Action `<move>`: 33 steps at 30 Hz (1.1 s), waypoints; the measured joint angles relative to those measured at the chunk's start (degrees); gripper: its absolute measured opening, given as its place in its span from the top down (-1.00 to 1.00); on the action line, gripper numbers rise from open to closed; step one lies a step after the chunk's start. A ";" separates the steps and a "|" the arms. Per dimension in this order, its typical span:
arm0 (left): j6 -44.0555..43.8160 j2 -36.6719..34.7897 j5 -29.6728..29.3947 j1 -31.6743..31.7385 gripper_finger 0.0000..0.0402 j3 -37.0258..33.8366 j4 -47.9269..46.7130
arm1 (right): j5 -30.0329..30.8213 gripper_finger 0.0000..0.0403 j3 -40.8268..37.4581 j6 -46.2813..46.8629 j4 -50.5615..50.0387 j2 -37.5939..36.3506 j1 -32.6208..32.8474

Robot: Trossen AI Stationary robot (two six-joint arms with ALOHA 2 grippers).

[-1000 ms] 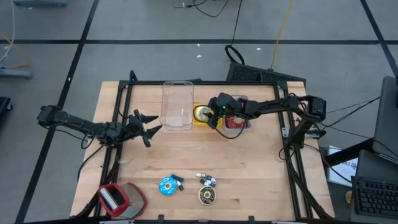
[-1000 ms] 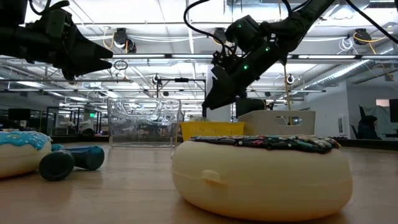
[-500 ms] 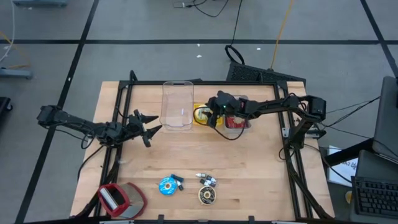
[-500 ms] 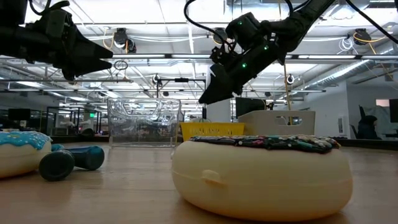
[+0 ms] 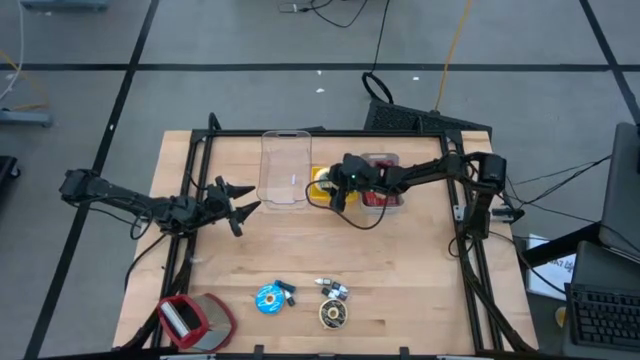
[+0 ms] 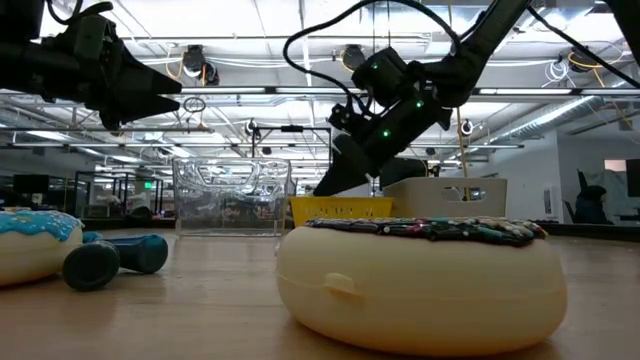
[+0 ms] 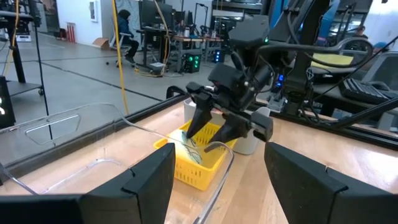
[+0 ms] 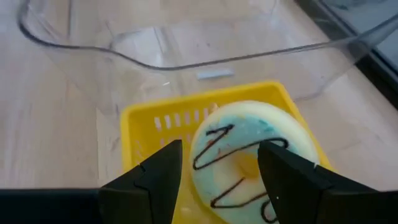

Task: Pick & Place Food Item
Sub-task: Put the green donut into the yellow bin

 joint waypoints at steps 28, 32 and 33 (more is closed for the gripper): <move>0.17 0.20 -0.01 -0.02 -0.25 0.00 -0.04 | 6.32 0.12 -0.01 -9.43 -0.68 -0.20 -1.27; 0.08 0.20 -0.01 -0.02 -0.25 0.00 -0.04 | 6.49 0.16 -0.01 -9.81 -0.64 -0.20 -1.27; -0.03 0.20 0.00 -0.02 -0.25 0.00 -0.04 | 6.51 0.17 -0.01 -9.84 -0.68 -0.20 -1.25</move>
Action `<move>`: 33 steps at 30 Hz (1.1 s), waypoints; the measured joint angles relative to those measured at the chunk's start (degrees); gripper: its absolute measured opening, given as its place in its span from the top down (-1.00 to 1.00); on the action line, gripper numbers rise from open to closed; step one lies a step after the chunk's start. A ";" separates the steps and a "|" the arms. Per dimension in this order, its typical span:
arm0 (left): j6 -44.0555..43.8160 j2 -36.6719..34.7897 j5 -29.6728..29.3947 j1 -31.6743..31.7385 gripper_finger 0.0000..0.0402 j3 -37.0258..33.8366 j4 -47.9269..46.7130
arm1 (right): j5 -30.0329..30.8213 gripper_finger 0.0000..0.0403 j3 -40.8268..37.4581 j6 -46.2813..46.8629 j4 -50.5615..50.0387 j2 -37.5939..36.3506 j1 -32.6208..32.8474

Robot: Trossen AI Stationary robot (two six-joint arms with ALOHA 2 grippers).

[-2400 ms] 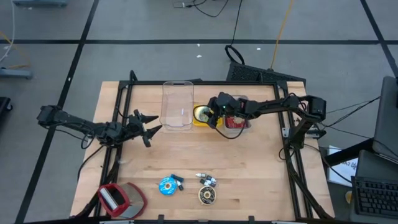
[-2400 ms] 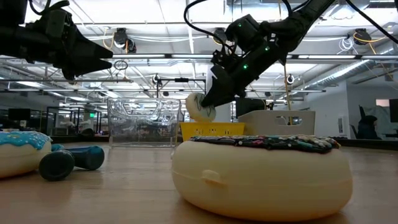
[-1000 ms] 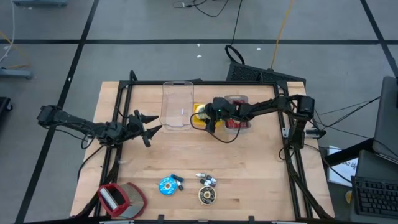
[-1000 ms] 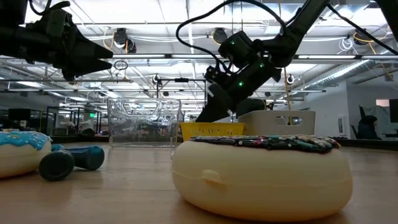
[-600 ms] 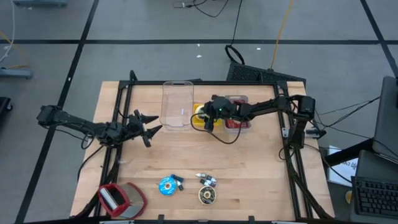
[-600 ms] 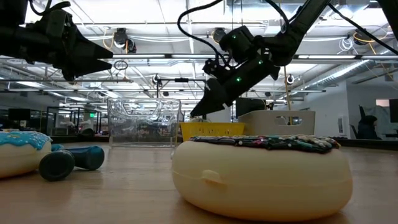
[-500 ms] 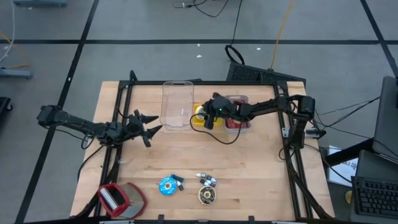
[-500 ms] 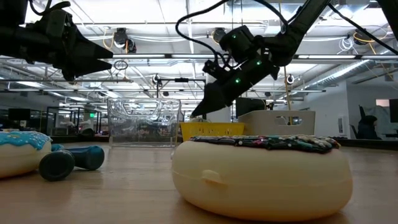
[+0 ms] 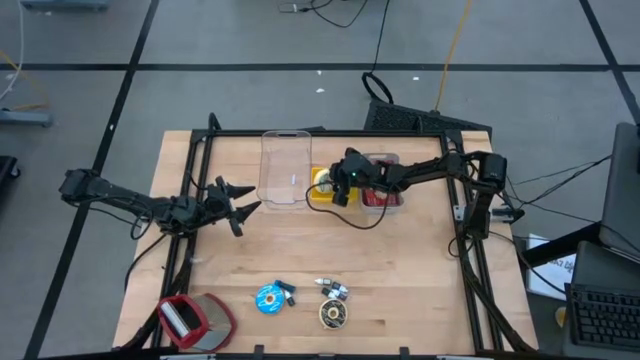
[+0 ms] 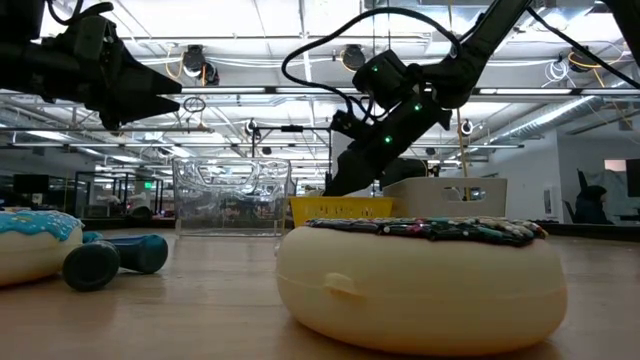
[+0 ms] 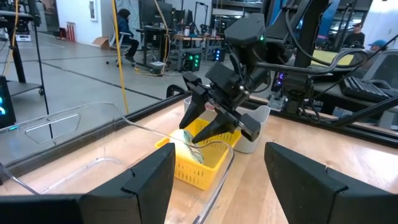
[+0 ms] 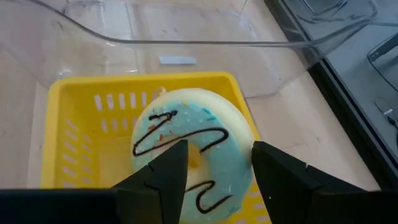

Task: Pick & Place Food Item
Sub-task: Put the green donut into the yellow bin

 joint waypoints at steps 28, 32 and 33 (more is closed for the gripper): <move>-0.43 0.00 0.00 -0.01 -0.25 -0.01 0.01 | -0.37 0.98 -0.09 0.25 -0.31 -1.93 0.09; -0.36 0.01 -0.01 -0.01 -0.25 0.00 0.00 | -4.07 0.98 -0.07 3.97 -1.30 -3.70 0.07; -0.36 0.02 -0.01 0.00 -0.25 0.00 0.00 | -5.57 0.98 -0.07 4.85 -1.39 -4.03 0.03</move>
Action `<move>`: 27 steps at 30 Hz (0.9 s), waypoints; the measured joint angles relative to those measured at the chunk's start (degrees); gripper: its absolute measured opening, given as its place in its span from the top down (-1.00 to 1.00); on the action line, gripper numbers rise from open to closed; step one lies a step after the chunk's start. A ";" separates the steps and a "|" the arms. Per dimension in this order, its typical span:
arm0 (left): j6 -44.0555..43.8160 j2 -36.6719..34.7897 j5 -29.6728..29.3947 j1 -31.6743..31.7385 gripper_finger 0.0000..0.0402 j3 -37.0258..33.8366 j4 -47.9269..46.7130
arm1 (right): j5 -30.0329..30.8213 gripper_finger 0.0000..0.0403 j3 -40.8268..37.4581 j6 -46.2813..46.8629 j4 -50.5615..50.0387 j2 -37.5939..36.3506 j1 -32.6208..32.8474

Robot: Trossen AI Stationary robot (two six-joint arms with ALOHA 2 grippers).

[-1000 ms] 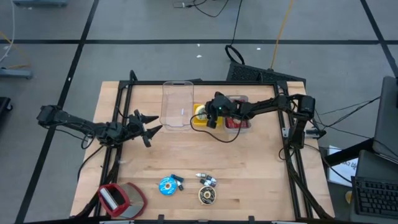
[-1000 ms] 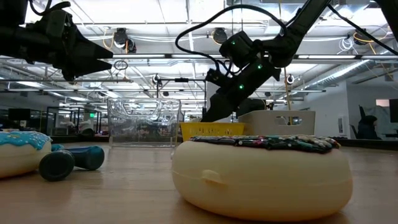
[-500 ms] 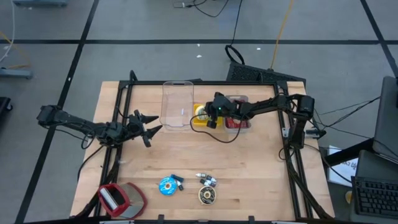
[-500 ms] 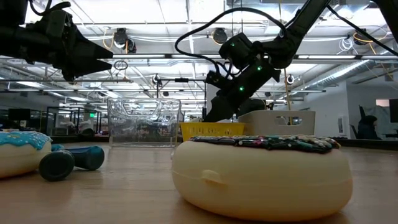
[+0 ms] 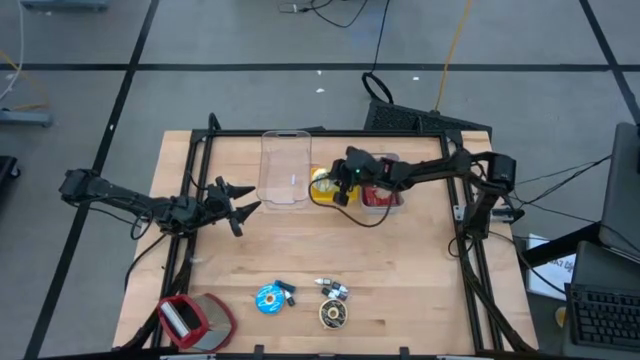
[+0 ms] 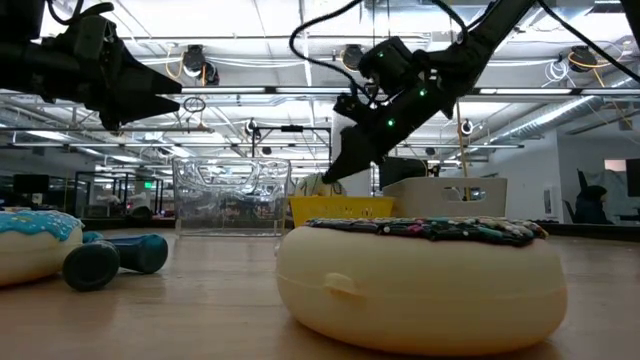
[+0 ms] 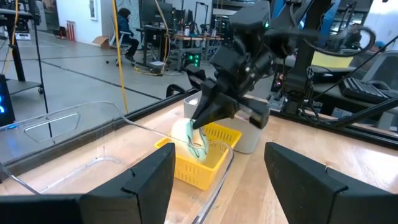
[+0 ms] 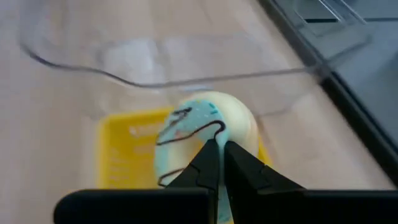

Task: Pick & Place Food Item
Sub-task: Put the green donut into the yellow bin

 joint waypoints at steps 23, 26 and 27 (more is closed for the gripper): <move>0.04 0.00 0.01 -0.02 -0.25 0.00 0.02 | -4.99 0.70 0.02 3.26 -6.58 -0.06 -0.03; 0.04 0.00 0.01 -0.02 -0.25 0.00 0.02 | -4.67 0.54 0.02 3.40 -6.41 -0.06 -0.03; 0.02 0.00 0.01 -0.02 -0.25 0.00 0.02 | -3.65 0.49 0.02 3.46 -6.33 -0.06 0.00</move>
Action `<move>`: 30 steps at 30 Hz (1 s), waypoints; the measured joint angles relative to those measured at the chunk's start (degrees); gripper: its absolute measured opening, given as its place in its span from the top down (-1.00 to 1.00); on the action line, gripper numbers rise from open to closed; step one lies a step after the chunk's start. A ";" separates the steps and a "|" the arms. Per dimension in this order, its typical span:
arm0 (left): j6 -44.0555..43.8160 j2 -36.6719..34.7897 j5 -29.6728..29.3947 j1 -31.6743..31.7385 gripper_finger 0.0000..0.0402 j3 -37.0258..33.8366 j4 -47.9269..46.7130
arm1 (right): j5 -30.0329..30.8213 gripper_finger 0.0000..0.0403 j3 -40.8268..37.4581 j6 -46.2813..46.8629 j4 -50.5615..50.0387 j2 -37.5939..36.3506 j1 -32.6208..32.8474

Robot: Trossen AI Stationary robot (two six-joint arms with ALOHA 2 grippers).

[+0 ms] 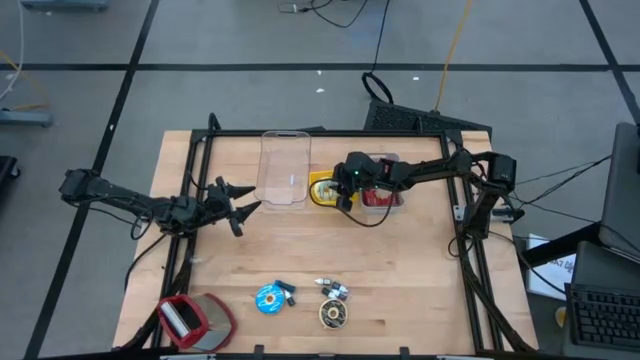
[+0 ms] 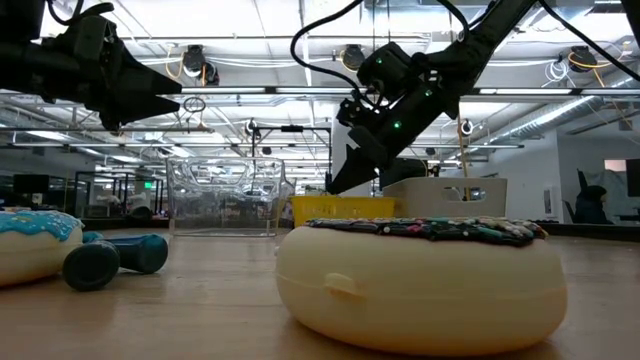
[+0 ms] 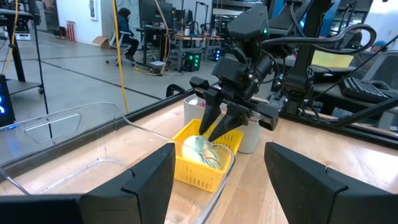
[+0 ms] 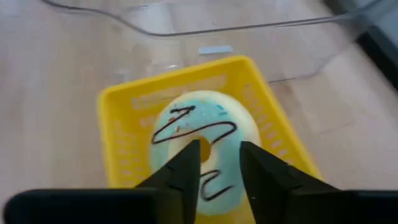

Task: Pick & Place Food Item
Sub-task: Put the green donut into the yellow bin, then put the blue donut into the yellow bin

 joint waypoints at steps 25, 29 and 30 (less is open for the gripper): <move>-0.96 -0.01 5.79 -0.71 -0.25 0.07 -0.82 | -9.15 0.25 0.00 -0.57 1.46 -10.15 9.40; -4.70 1.02 14.47 -3.18 -0.25 4.56 -9.06 | -9.10 0.25 0.00 -1.42 1.26 -10.60 10.52; -6.32 1.63 15.17 -4.01 -0.25 6.58 -13.23 | -9.09 0.26 0.00 -1.44 1.04 -10.60 10.62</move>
